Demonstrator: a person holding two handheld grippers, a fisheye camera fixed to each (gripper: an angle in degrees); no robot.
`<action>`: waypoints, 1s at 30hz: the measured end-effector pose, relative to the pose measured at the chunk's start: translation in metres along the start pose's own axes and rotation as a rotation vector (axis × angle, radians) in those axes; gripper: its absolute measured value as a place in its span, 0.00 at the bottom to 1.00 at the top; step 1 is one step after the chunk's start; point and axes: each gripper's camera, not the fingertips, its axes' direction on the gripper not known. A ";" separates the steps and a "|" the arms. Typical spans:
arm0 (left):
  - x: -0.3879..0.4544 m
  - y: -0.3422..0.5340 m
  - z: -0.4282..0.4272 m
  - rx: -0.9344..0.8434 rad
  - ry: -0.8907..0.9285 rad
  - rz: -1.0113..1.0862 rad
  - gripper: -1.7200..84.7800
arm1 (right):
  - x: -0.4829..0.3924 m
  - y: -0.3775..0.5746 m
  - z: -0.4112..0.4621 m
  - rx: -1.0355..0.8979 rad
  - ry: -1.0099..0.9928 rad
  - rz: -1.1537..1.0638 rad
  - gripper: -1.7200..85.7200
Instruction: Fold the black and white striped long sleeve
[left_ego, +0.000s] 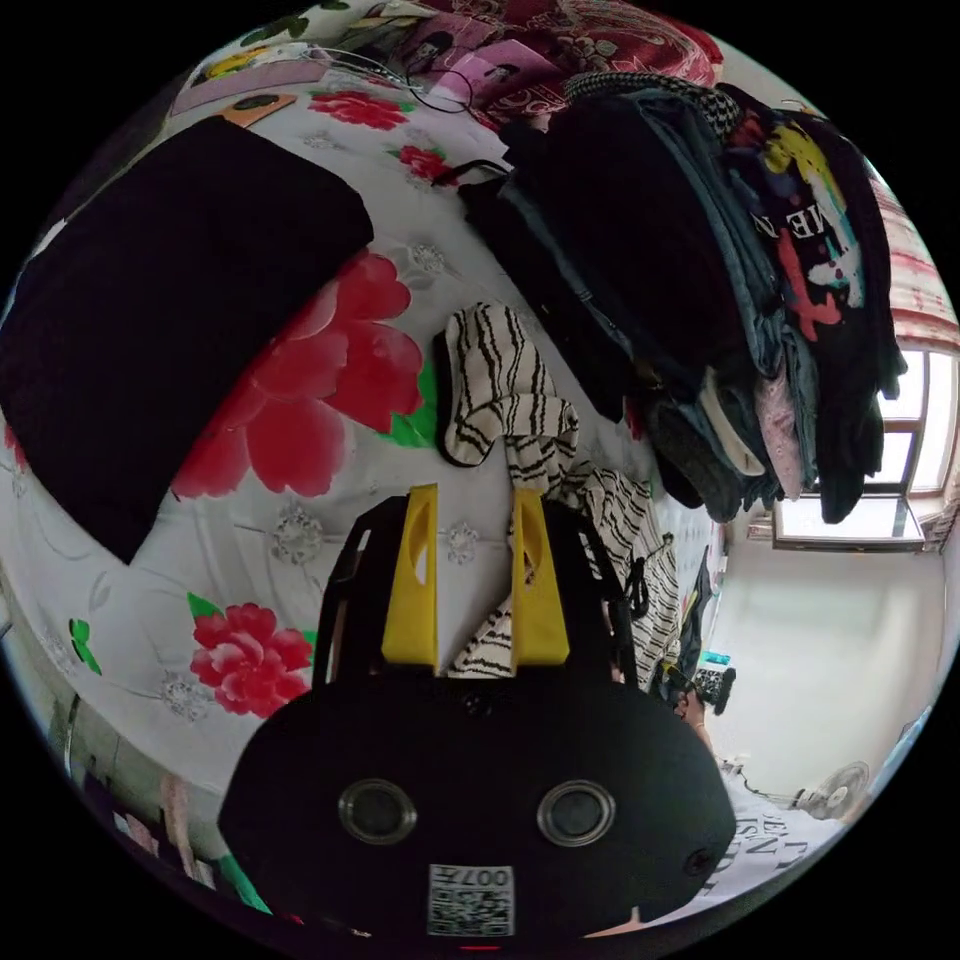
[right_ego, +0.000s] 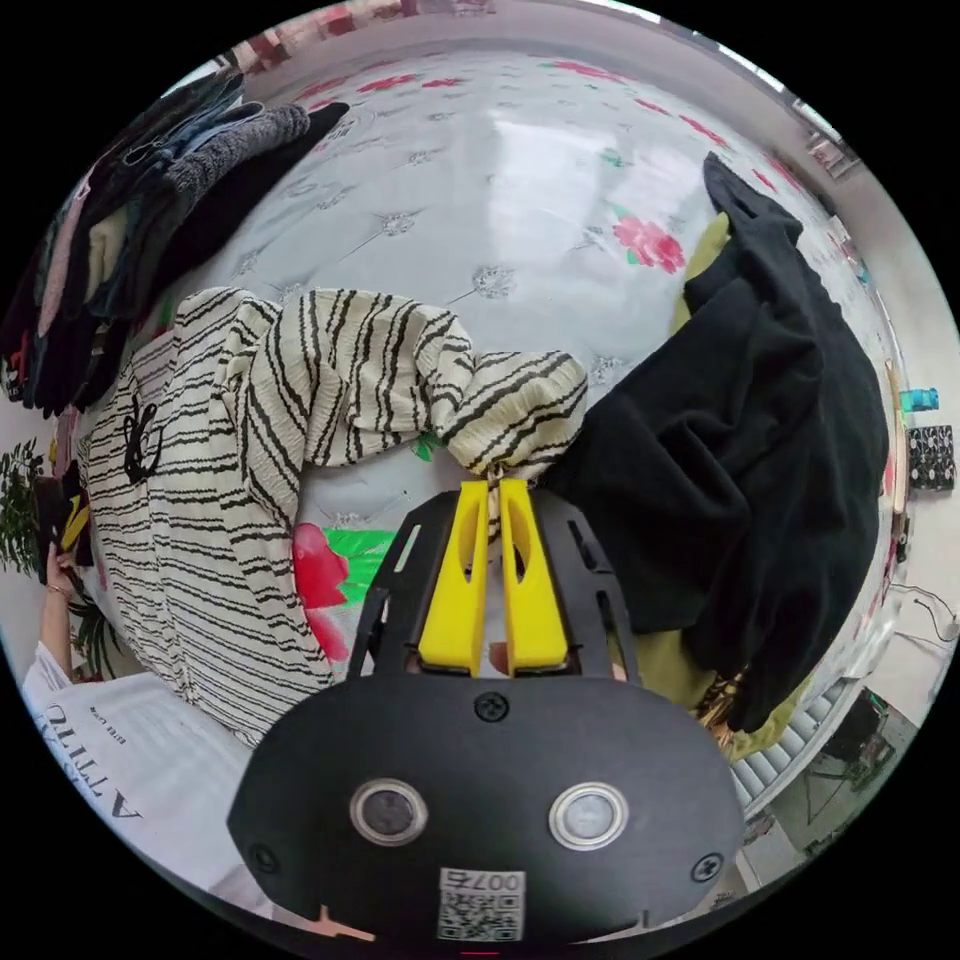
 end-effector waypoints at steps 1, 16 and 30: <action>0.001 -0.006 0.005 -0.005 -0.007 0.009 0.12 | 0.005 0.006 -0.010 0.018 0.037 0.005 0.03; 0.085 0.018 -0.044 0.071 -0.055 0.470 0.07 | 0.077 0.069 -0.092 0.270 0.072 0.305 0.09; 0.227 0.007 0.148 -0.289 -0.390 0.818 0.06 | -0.194 -0.127 0.023 -0.007 -0.469 -0.446 0.10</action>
